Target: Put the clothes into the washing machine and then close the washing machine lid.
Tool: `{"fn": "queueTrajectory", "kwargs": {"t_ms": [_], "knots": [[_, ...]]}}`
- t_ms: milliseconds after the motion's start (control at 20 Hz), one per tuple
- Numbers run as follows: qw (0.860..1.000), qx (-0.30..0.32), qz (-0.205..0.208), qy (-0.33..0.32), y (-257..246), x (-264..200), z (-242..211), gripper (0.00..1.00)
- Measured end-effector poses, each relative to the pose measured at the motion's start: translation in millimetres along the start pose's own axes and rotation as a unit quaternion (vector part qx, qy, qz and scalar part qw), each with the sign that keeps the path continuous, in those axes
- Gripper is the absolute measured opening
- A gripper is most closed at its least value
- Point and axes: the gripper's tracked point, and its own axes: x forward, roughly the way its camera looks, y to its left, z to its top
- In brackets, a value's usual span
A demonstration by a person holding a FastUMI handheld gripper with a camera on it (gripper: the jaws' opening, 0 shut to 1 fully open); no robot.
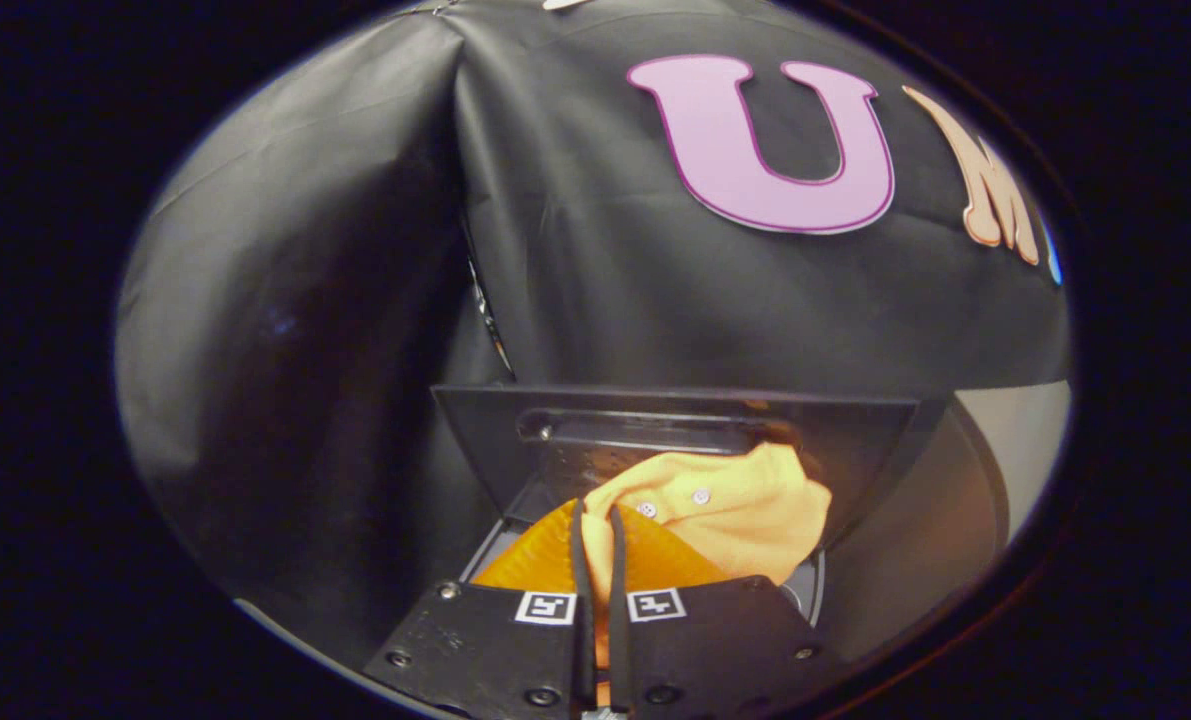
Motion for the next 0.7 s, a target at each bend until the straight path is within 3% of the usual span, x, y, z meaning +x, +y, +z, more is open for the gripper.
{"fn": "queueTrajectory", "kwargs": {"t_ms": [200, 350, 500, 600, 700], "knots": [[0.999, 0.029, -0.016, 0.018, -12.4, 12.6, -23.6, 0.14], [1.000, 0.003, -0.027, -0.002, -14.2, 9.4, -18.9, 0.52], [0.998, -0.008, -0.019, -0.061, -6.1, 0.5, 16.3, 0.90], [0.994, -0.016, -0.011, -0.108, 0.3, -6.2, 46.6, 1.00], [0.992, -0.031, -0.019, -0.124, 0.7, -9.3, 65.2, 0.98]]}}
